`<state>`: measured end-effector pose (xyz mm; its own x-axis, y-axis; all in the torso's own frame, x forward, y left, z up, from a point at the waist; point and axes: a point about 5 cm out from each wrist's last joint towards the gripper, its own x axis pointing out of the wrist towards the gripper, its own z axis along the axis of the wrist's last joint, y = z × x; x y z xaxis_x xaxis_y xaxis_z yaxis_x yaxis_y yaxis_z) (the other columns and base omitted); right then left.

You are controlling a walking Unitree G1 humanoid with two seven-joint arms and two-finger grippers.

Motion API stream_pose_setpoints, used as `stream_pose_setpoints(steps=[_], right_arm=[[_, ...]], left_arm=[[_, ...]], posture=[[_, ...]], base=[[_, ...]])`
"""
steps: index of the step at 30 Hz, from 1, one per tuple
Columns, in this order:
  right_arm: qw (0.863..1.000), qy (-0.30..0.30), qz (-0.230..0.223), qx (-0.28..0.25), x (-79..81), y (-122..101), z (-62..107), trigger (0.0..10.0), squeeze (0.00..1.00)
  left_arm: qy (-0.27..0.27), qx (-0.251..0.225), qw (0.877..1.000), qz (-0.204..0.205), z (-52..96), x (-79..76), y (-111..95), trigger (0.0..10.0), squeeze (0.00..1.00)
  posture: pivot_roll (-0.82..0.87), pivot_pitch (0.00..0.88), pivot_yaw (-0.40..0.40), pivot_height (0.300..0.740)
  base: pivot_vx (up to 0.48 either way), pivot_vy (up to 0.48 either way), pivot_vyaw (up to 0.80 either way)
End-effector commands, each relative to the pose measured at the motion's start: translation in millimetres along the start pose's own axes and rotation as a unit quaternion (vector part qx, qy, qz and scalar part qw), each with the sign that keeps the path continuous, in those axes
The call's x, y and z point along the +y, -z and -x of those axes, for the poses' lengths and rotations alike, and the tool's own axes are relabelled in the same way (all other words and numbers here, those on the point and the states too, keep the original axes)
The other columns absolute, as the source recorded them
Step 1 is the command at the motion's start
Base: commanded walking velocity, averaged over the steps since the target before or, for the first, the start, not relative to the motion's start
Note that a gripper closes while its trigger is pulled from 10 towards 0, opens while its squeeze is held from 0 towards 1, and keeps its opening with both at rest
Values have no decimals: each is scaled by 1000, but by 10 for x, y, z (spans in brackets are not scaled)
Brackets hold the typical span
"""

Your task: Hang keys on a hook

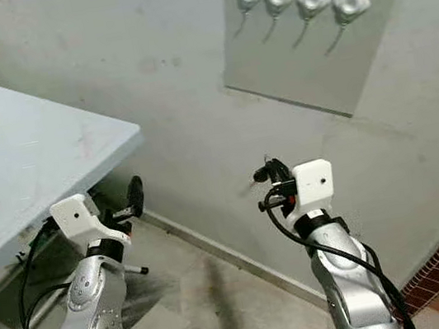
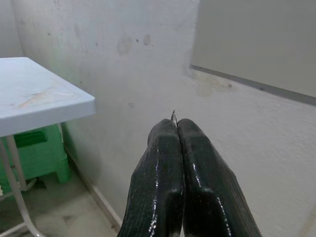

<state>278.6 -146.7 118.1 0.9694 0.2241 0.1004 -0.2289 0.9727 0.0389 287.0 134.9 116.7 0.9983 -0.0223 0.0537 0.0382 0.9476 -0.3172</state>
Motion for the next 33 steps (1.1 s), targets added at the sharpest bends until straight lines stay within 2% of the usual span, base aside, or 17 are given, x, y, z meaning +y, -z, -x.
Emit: stream_pose_setpoints(steps=[1,11,28,33], right_arm=[[1000,-2,5,-9,-7,-51,-10,10000,0],[1000,-6,5,-8,9,-43,1,10000,0],[1000,-5,-5,-4,6,-46,6,10000,0],[1000,-5,-6,0,6,-44,-5,10000,0]], left_arm=[[2,8,1000,19,3,-87,41,10000,0],[2,10,1000,19,-2,-98,50,10000,0],[-13,20,999,26,3,-92,58,10000,0],[-15,20,999,20,-8,-94,58,10000,0]], posture=[[-54,0,-88,740],[-54,0,-86,740],[-54,0,-87,740],[-57,0,-84,740]], base=[[0,480,0],[0,445,0],[0,51,0],[0,0,-706]])
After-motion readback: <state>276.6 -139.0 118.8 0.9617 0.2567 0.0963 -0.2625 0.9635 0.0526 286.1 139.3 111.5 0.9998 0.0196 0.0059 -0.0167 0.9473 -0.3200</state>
